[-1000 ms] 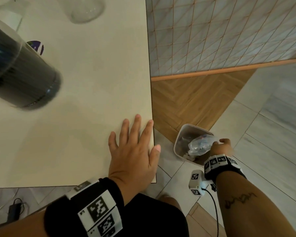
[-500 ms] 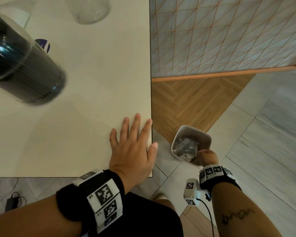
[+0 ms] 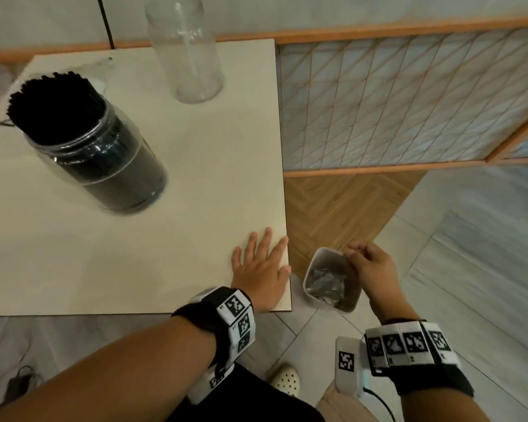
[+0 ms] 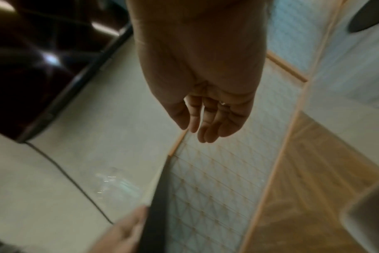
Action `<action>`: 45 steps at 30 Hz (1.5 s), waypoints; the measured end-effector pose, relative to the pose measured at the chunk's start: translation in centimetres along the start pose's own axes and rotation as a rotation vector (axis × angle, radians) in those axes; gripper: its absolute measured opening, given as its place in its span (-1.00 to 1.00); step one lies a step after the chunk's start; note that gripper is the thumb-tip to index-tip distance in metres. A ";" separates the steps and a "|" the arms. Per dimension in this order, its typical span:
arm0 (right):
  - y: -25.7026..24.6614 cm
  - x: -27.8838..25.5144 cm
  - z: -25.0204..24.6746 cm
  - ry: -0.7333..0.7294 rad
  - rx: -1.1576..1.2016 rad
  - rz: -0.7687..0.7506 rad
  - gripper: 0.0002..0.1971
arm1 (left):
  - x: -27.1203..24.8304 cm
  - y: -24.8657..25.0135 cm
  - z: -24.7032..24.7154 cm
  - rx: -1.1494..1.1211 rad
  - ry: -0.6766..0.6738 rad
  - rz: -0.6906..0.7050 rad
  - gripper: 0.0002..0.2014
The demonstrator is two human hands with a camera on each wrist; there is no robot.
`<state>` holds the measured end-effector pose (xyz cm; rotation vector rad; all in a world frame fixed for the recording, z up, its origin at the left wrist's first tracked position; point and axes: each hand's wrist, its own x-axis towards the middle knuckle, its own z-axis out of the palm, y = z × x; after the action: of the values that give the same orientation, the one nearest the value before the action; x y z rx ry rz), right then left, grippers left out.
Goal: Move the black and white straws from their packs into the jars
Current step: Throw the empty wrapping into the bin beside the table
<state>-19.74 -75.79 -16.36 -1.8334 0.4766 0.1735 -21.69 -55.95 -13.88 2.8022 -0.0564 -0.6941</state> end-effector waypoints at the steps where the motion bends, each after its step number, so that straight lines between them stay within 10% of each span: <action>1: -1.6 -0.9 0.1 -0.010 0.021 -0.032 -0.88 | 0.1 -0.3 -0.6 -0.004 -0.036 0.020 -0.43; 10: -13.8 -5.7 5.2 -0.132 0.023 -0.298 -0.76 | -0.6 -5.6 -6.9 -0.321 -0.360 0.102 -0.54; 18: -23.8 -6.9 15.5 -0.119 0.008 -0.458 -0.85 | -2.0 -22.1 -12.6 -0.452 -0.473 -0.007 -0.41; 23: -27.8 -7.2 24.3 -0.067 -0.042 -0.429 -0.76 | -2.4 -34.2 -17.5 -0.548 -0.374 -0.070 -0.45; 30: -28.4 -9.1 30.6 -0.186 -0.192 -0.264 0.32 | -0.5 -41.8 -24.1 -0.657 -0.194 0.012 -0.31; 35: -27.6 -8.9 33.3 -0.142 -0.083 -0.412 -0.17 | 1.1 -39.3 -26.2 -0.773 -0.162 0.216 -0.22; 40: -27.8 -6.7 34.3 -0.118 -0.063 -0.478 -0.14 | 2.8 -35.9 -26.6 -0.911 0.008 0.455 -0.27; 45: -28.2 -2.7 34.8 -0.146 -0.295 -0.441 -0.21 | 6.7 -34.7 -26.3 -0.956 0.272 0.387 -0.01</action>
<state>-6.56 -35.59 -1.45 -2.1482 -0.0668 0.0766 -4.34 -16.90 -3.25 1.8557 -0.1604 -0.1531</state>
